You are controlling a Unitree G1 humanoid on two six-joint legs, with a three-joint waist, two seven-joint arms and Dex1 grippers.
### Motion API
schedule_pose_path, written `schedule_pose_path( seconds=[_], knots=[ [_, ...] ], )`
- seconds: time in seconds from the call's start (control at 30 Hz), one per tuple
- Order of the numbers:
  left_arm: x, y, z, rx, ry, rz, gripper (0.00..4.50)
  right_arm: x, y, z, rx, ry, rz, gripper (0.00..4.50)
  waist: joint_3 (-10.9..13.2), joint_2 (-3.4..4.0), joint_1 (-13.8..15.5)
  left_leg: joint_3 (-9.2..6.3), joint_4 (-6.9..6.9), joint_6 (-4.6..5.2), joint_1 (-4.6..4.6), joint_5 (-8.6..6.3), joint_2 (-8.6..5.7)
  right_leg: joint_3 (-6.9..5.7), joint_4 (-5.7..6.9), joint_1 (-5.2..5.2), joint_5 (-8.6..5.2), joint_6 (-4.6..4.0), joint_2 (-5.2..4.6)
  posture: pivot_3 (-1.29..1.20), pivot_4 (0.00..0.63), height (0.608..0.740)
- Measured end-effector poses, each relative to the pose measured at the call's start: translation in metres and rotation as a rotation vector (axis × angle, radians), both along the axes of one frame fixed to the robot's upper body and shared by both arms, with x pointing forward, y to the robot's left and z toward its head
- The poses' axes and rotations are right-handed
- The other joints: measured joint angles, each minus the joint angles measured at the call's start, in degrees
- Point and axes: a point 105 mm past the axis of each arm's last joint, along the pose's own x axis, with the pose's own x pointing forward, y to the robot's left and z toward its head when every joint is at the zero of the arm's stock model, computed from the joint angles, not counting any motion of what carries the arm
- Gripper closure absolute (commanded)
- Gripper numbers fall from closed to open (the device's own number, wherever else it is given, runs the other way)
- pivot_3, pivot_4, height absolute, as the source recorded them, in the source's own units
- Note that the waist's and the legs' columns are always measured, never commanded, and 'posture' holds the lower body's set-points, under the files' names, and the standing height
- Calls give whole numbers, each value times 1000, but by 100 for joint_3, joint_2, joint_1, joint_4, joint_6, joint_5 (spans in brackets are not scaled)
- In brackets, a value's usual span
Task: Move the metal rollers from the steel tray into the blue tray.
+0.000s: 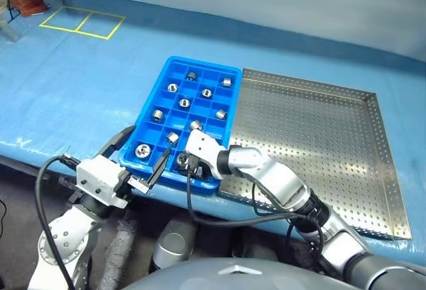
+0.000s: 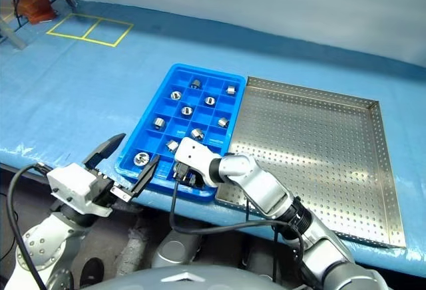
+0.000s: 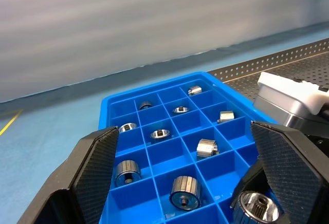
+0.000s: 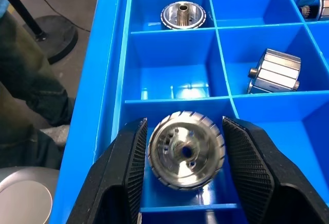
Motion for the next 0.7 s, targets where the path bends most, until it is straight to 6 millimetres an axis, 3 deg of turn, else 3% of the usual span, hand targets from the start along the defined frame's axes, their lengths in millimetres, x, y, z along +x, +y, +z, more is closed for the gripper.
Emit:
schedule_pose_path(
  seconds=[0.17, 0.27, 0.37, 0.53, 0.7],
  knots=[
    [5, -2, 3, 1, -9, -23, 0, 3, -6, 14, 48, -5, -37, 1644, 4, 6, 16, -17, 4, -11, -5, 4, 2, 0, 4, 2, 3, -11, 20, 300, 150, 740],
    [12, -8, 15, -23, -49, -77, 0, 17, -37, 44, 84, -101, -130, 1644, 4, 6, -25, -17, 17, -13, -6, 4, 3, 1, 3, 6, 4, -10, 21, 253, 150, 740],
    [19, -14, 24, -48, -78, -123, 0, 13, -55, 62, 116, -155, -158, 1644, 2, 3, -154, -13, 17, -12, -6, 2, 4, 4, 2, 27, 5, -9, 21, 190, 150, 740],
    [40, -20, 33, -53, -89, -183, 0, 7, -90, 62, 125, -159, -308, 1644, 1, 7, -536, -21, 17, -12, -2, 2, 5, 4, 1, 46, 6, -14, 25, 89, 150, 740],
    [74, -27, 26, -54, -36, -173, 0, 2, -120, 54, 157, -178, -545, 1644, 0, 6, -1096, -20, 17, -9, 21, 0, 10, 10, -2, 68, 6, -13, 21, -9, 150, 740]
  ],
)
